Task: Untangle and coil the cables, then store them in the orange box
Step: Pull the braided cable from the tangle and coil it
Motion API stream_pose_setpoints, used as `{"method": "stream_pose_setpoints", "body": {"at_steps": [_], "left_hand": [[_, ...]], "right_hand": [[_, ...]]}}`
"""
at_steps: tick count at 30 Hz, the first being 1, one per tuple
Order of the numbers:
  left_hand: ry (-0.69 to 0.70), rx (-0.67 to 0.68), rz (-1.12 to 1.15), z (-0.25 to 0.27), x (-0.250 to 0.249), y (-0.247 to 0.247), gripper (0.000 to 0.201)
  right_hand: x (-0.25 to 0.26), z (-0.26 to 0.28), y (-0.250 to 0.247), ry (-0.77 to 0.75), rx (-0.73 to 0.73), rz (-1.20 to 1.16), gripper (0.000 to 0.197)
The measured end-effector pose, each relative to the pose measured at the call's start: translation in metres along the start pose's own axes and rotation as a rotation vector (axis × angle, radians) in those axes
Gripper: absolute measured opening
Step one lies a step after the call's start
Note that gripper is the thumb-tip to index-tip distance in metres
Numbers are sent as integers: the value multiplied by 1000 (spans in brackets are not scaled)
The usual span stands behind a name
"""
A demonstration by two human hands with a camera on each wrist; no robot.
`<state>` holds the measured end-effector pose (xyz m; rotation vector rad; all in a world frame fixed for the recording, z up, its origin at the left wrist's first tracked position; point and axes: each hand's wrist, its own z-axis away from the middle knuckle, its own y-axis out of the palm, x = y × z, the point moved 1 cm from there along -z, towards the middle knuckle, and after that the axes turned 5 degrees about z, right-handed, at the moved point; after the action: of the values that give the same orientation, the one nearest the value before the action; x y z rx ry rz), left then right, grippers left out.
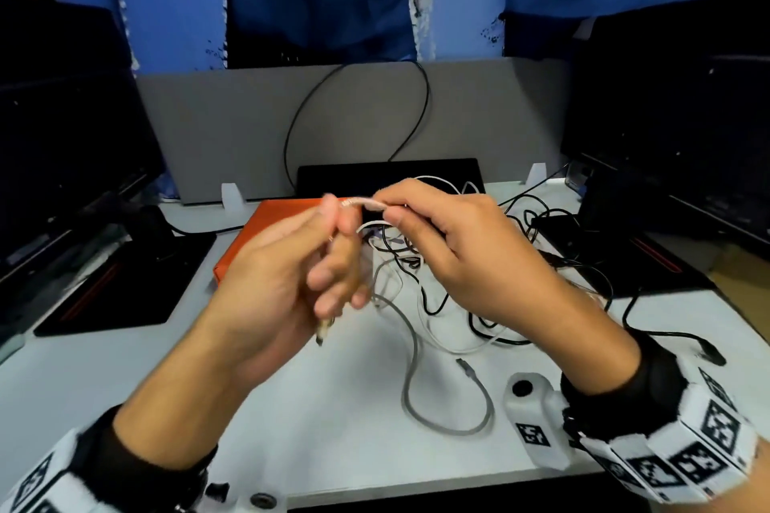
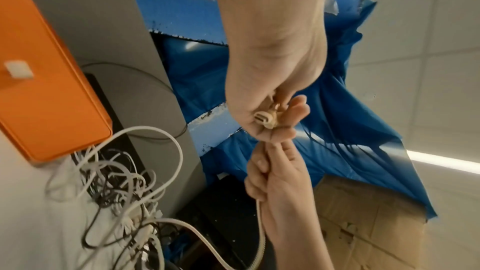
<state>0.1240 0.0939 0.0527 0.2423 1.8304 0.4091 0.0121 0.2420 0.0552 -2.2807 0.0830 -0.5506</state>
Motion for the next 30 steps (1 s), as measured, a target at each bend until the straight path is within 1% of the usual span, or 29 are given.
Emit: {"method": "stream_pose_setpoints", "body": {"at_steps": [2,4,5,6,7,8,10,11,12,13,14,15,17,18,20,21,23,25,28,30], "left_hand": [[94,-9,219,-4,-6,-5,33],[206,-32,366,-9,-15,-18,42],[257,-68,385,-12,-19,-25,44],[299,-102,355,-15,-19,-32,43],[332,-117,267,-17,-18,-35,40],[352,-114,123,-20,-13,-37,36],[349,-71,-298,-22,3,-35,32],[326,-29,-533,-22,12,-33,32],[276,45,-736,-21,19,-30,32],[208,137,-874,-19,23,-27,31],[125,227,-927,-19,26,-24,34],[47,291,-898,-19,26,-23,37],[-64,322,-723,-21,22,-24,36],[-96,316,-625,-22,20,-25,34],[-119,310,-462,-25,18,-27,34],[-118,299,-391,-26,18,-28,34],[-98,271,-251,-27,18,-26,29],[-84,276,-133,-28,20,-24,23],[-106,345,-49,-28,23,-21,24],[-114,349,-54,-27,22,-22,30]], "right_hand": [[-5,0,6,55,120,113,25],[-10,2,7,55,279,274,28],[-11,3,8,44,346,322,30],[-9,4,8,34,398,320,30],[-6,5,8,22,448,289,30],[-2,7,8,-5,496,267,29],[6,9,8,-82,559,279,27],[9,10,4,-106,561,287,29],[9,9,-1,-111,544,287,29],[7,7,-8,-100,517,274,28],[4,5,-15,-75,485,240,26],[0,3,-20,-41,445,190,25],[-9,0,-27,29,315,70,28],[-14,-1,-28,52,251,16,26],[-18,-3,-28,81,180,-44,13],[-17,-4,-27,77,166,-36,11],[-15,-4,-23,43,168,-4,20],[-15,-4,-14,41,172,-7,19],[-20,-5,-7,78,150,13,16],[-21,-5,-9,59,167,14,16]]}}
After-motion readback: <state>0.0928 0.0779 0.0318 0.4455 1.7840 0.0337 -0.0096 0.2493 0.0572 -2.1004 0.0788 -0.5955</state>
